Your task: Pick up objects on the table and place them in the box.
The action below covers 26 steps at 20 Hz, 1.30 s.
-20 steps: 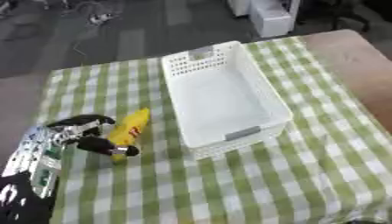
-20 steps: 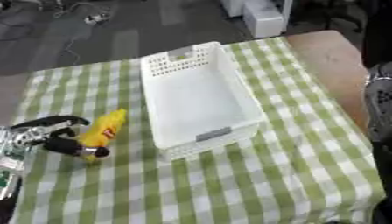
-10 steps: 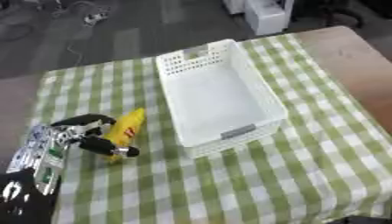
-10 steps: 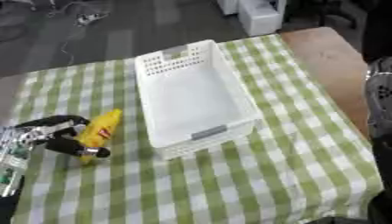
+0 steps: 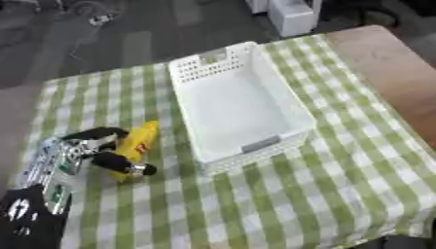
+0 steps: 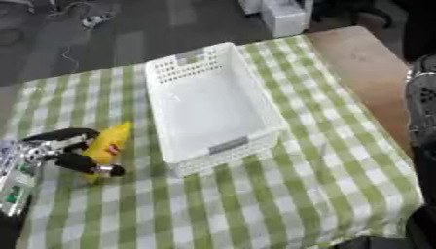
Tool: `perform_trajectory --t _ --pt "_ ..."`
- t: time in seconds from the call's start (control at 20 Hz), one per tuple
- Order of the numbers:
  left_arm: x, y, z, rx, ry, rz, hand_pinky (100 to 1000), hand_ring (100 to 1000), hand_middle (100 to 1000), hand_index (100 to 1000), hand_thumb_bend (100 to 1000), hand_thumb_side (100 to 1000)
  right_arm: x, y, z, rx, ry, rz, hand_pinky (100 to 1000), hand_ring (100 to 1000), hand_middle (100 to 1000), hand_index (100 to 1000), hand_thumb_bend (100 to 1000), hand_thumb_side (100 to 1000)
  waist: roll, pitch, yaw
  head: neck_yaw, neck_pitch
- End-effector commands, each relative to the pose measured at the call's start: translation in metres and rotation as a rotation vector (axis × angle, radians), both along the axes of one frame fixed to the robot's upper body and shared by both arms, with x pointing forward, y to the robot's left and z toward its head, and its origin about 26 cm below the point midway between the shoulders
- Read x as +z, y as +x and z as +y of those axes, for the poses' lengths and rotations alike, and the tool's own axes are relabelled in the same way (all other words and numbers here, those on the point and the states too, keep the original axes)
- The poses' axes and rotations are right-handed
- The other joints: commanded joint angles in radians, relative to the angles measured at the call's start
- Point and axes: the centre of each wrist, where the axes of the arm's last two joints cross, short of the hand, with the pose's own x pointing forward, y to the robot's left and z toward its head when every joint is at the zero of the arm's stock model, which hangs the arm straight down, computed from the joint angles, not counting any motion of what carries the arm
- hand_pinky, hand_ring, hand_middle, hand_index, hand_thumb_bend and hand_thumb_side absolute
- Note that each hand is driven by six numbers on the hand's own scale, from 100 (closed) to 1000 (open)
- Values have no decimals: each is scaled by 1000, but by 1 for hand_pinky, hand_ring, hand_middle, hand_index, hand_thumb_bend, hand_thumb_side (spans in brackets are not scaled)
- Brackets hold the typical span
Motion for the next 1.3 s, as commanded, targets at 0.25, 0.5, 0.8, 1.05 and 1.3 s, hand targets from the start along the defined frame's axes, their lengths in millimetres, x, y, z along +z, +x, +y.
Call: perform_trajectory --t 0.25,0.5,0.8,1.05,1.3 --pt "2 5 10 14 69 20 653 857 1000 963 769 657 11 -2 2 14 -2 -29 100 470 630 673 325 602 -1 -7 -2 12 -3" --pt "-16 5 22 48 135 123 650 831 982 945 763 569 11 -2 2 12 1 -30 100 470 629 673 325 602 0 -7 -3 9 -3" --pt "-28 4 32 77 152 145 371 562 764 823 151 610 11 -2 1 9 -1 -30 100 470 629 673 325 603 0 -5 -1 4 -3" --pt "-37 1 30 88 123 86 100 190 429 575 100 597 11 -2 1 6 -2 -32 100 470 628 672 328 604 -1 -5 1 3 -3" --pt "-53 -4 28 77 42 -114 100 100 100 248 100 601 11 -2 0 2 -1 -33 100 469 628 672 327 604 -1 -3 2 6 -3"
